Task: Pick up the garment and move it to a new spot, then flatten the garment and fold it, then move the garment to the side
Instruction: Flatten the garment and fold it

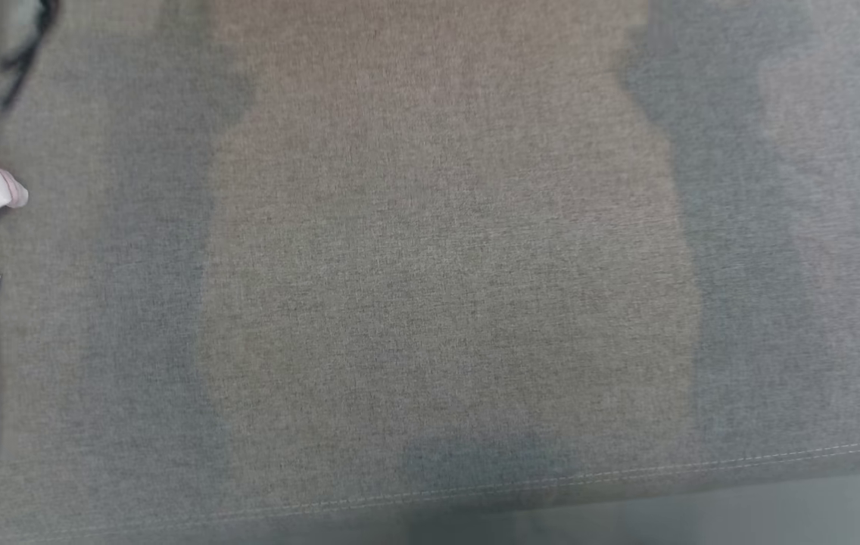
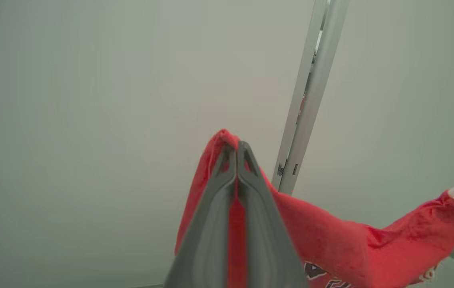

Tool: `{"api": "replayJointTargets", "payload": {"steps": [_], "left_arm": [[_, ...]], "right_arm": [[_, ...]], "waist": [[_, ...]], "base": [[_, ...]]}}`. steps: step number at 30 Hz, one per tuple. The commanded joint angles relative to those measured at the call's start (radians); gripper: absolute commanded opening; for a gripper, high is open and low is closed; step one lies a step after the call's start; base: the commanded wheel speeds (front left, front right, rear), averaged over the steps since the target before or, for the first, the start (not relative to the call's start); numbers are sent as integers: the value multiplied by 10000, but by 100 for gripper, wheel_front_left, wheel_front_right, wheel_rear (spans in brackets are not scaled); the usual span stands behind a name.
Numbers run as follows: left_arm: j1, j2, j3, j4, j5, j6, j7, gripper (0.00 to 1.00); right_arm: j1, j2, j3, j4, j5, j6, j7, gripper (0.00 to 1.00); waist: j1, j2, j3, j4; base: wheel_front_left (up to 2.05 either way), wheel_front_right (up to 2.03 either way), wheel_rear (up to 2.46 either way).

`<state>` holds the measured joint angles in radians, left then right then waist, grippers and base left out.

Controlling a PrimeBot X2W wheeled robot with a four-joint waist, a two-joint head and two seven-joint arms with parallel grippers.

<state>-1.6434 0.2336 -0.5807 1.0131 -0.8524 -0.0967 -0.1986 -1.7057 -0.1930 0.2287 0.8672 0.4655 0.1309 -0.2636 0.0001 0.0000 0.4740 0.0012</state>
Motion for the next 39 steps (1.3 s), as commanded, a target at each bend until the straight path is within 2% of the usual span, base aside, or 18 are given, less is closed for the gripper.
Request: {"api": "replayJointTargets", "payload": {"steps": [1,2,6,9,11,13,18,25,32,38,39], "left_arm": [[585,-179,-302,101,215,-124,-194,0],[872,-241,-174,106,-73,-182,-314,0],[2204,-336,-150,-195,-73,-274,-614,0],[3248,-149,313,-1036,9,-297,-653,0],[4183,118,743,-1937,451,-30,-657,0],[4798,85,874,-2401,587,44,-658,0],[7793,322,1565,-4966,1555,738,-665,0],[12063,754,1991,-8136,1840,1916,-619,0],[15008,1551,1693,-10699,1241,2683,948,0],[16661,2407,1642,-12314,861,3245,2203,0],[17098,2661,1658,-12755,762,3462,2582,0]], "right_arm": [[841,-160,259,-392,337,-5,-28,0],[1283,-178,437,-719,590,-7,-28,0],[3451,-485,684,-2339,1590,-2,-30,0],[5227,-568,751,-3581,2120,-2,-31,0],[6455,-518,783,-4315,2440,-1,-29,0],[7070,-479,729,-4638,2602,-2,-31,0],[10231,-242,305,-6074,3206,-1,-32,0],[14134,312,-317,-7581,3433,-1,-32,0],[16812,505,-975,-8701,3250,-1,442,0],[18952,970,-1577,-10010,2985,-2,1778,0],[19588,1133,-1658,-10450,3014,-1,2325,0]], "waist": [[-1,0,646,230],[-1,0,723,186],[-1,0,704,233],[-1,0,638,182],[-1,0,568,132],[-1,0,476,127],[-1,0,-164,105],[-1,0,-959,-63],[-1,0,-1601,-4],[-1,0,-1962,93],[-1,0,-2007,89]], "base": [[0,0,0],[0,0,0],[0,0,0],[0,0,0],[0,0,0],[0,0,0],[0,0,0],[0,0,0],[0,0,0],[0,0,0],[0,0,0]]}}
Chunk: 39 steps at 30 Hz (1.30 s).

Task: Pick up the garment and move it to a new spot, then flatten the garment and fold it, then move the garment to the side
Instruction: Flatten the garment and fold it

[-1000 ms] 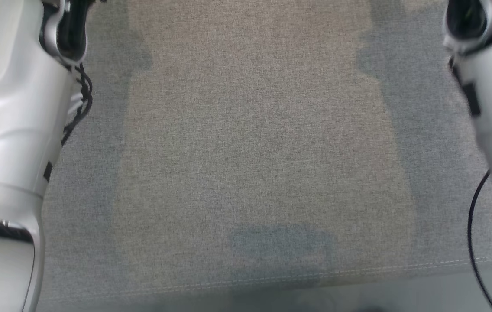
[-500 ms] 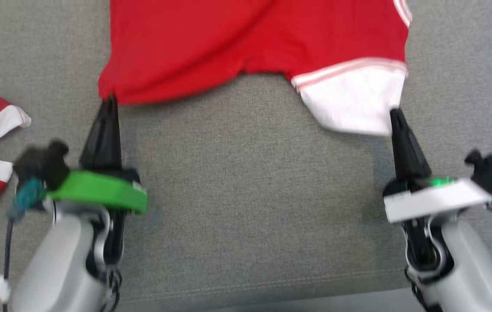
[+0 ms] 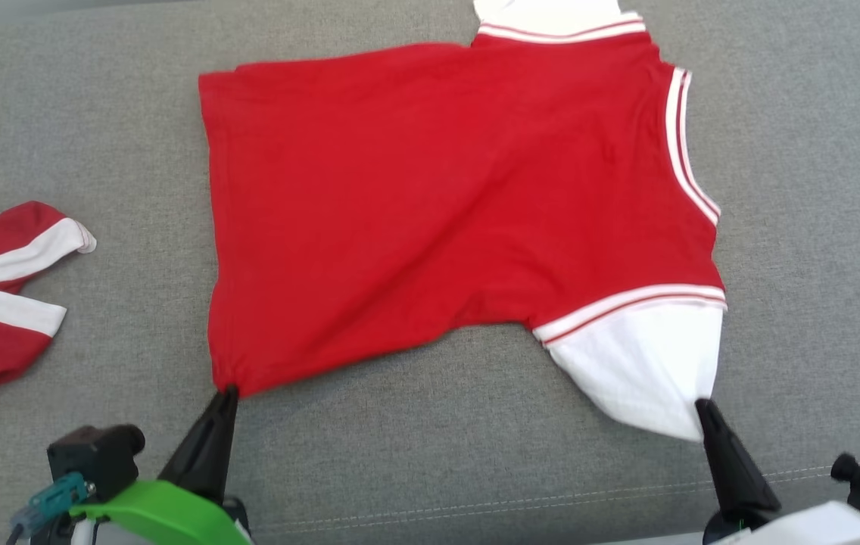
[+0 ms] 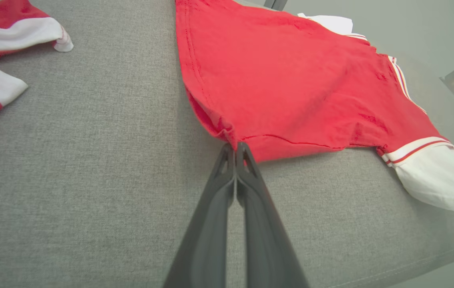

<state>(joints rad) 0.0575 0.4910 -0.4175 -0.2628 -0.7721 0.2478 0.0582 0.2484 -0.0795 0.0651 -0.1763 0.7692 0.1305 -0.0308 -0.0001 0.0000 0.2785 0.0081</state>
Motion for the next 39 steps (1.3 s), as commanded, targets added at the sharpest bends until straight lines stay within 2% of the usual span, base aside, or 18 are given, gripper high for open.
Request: {"api": "replayJointTargets", "payload": {"steps": [1,7,11,16,21,30,35,39], "left_arm": [[293,187,49,-212,-111,114,135,0],[1354,799,222,-1025,-368,628,815,0],[1381,951,474,-1293,-517,729,881,0],[787,1006,562,-1312,-507,545,957,0],[-342,925,475,-823,-467,189,1177,0],[-2799,91,335,940,-670,-552,1131,0],[-3916,-381,259,2259,-779,-936,1003,0],[-4630,-801,167,3219,-905,-1234,891,0]], "right_arm": [[291,38,-63,-261,-76,3,207,0],[1466,232,-430,-1320,-189,3,1304,0],[1395,273,-806,-1882,-242,3,1460,0],[590,282,-1090,-1995,-347,3,1443,0],[-1231,158,-1140,-1620,-706,3,1651,0],[-4608,-690,-652,509,-817,3,1717,0],[-6288,-1153,-286,2205,-1026,2,1475,0],[-7457,-1253,-44,3746,-882,2,1122,0]], "waist": [[1,0,-59,11],[1,0,9,-165],[1,0,99,-195],[1,0,178,-176],[1,0,359,-118],[1,0,670,321],[1,0,809,489],[1,0,963,579]], "base": [[0,0,0],[0,0,0],[0,0,0],[0,0,0],[0,0,0],[0,0,0],[0,0,0],[0,0,0]]}}
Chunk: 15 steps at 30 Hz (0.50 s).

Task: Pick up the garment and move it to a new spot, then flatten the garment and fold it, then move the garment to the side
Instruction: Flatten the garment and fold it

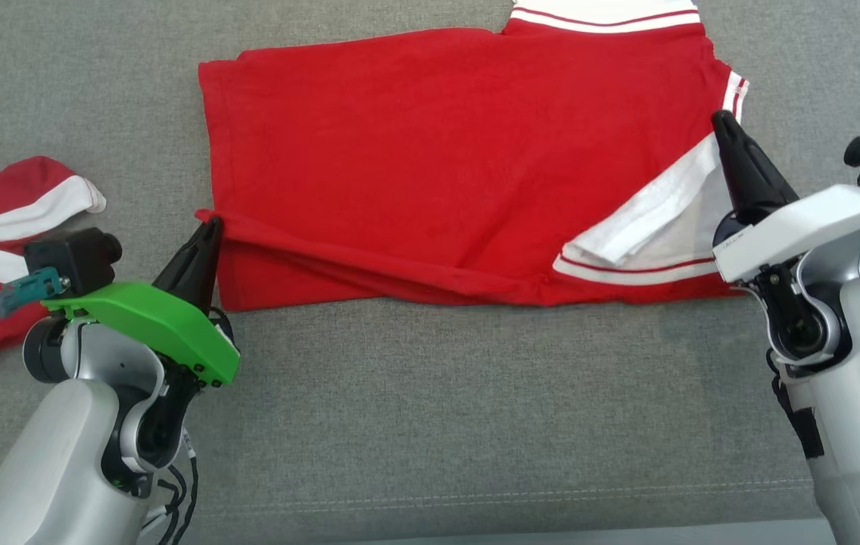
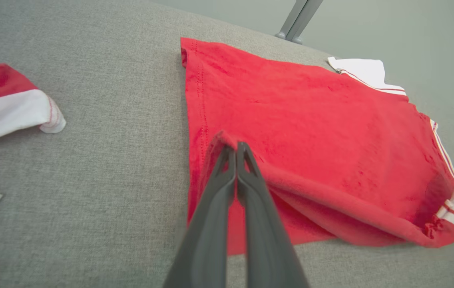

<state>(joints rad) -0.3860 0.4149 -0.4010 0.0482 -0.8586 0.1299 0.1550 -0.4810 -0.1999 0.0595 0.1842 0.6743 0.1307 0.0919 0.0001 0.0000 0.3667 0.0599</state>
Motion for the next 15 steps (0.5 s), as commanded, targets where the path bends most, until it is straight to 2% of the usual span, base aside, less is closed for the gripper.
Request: {"api": "replayJointTargets", "payload": {"steps": [1,7,15], "left_arm": [[-333,-100,-33,309,-20,-116,-95,0],[-878,-480,-113,1287,-127,-420,-271,0],[-1307,-786,-262,2103,-152,-796,-532,0]], "right_arm": [[-464,-59,98,463,135,1,-215,0],[-1914,-360,629,2249,409,0,-855,0],[-3168,-617,1457,4004,1026,0,-1287,0]], "waist": [[-1,0,127,79],[-1,0,295,237],[-1,0,457,521]], "base": [[0,0,0],[0,0,0],[0,0,0]]}}
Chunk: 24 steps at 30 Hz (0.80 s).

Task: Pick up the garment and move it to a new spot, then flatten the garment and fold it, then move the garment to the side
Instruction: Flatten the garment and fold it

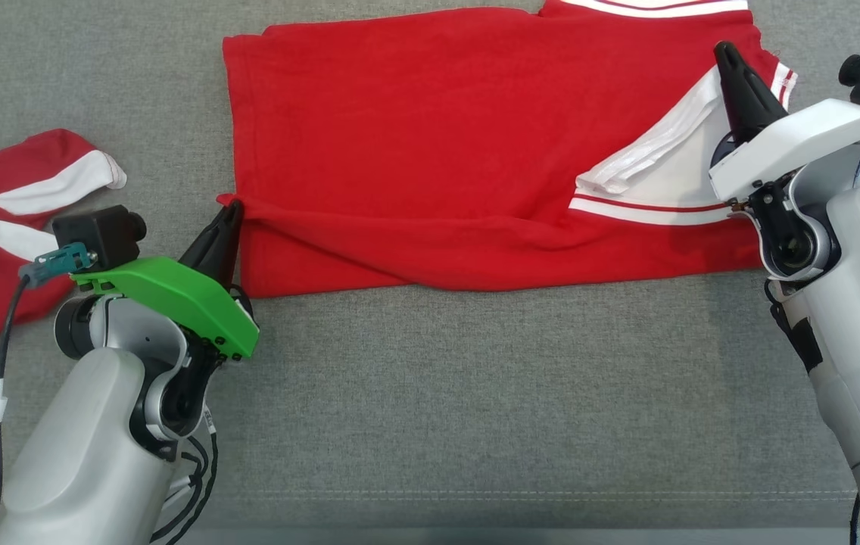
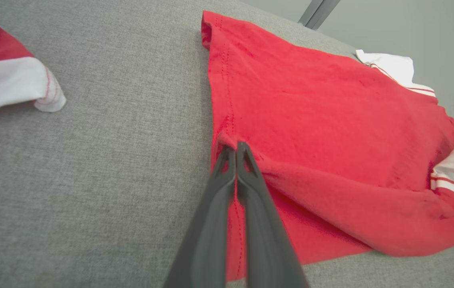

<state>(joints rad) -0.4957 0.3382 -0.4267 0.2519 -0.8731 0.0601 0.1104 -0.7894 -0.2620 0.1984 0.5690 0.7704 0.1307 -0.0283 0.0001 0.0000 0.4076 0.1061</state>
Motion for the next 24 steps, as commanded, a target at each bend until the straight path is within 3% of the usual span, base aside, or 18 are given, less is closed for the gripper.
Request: {"api": "replayJointTargets", "payload": {"steps": [1,4,5,6,7,8,14,19,24], "left_arm": [[-267,-75,-34,176,-19,-134,-88,0],[-436,-282,-120,489,-52,-289,-197,0],[-479,-317,-125,605,-68,-336,-238,33],[-507,-342,-130,697,-76,-360,-293,74],[-507,-342,-130,697,-76,-360,-293,74],[-525,-375,-117,766,-81,-397,-357,100],[-295,-459,102,904,255,-173,-1351,100],[124,-379,258,621,840,461,-2447,100],[717,-174,347,152,1495,1138,-3231,100]], "right_arm": [[-188,-52,170,378,61,0,-124,0],[-408,-17,446,912,274,1,-336,3],[-450,-24,544,1035,342,0,-439,46],[-478,-8,617,1114,465,0,-556,100],[-478,-8,617,1114,465,0,-556,100],[-488,-18,707,1184,520,1,-695,100],[-141,-278,1069,1010,487,0,-1922,100],[617,-430,1059,270,-242,1,-2347,100],[2135,-157,140,-1251,-1653,0,-2384,100]], "waist": [[-1,0,71,85],[-1,0,131,131],[-1,0,145,136],[-1,0,152,137],[-1,0,152,137],[-1,0,151,128],[-1,0,10,-19],[-1,0,-257,-222],[-1,0,-665,-493]], "base": [[0,0,0],[0,0,0],[0,0,0],[0,0,0],[0,0,0],[0,0,0],[0,0,0],[0,0,0],[0,0,0]]}}
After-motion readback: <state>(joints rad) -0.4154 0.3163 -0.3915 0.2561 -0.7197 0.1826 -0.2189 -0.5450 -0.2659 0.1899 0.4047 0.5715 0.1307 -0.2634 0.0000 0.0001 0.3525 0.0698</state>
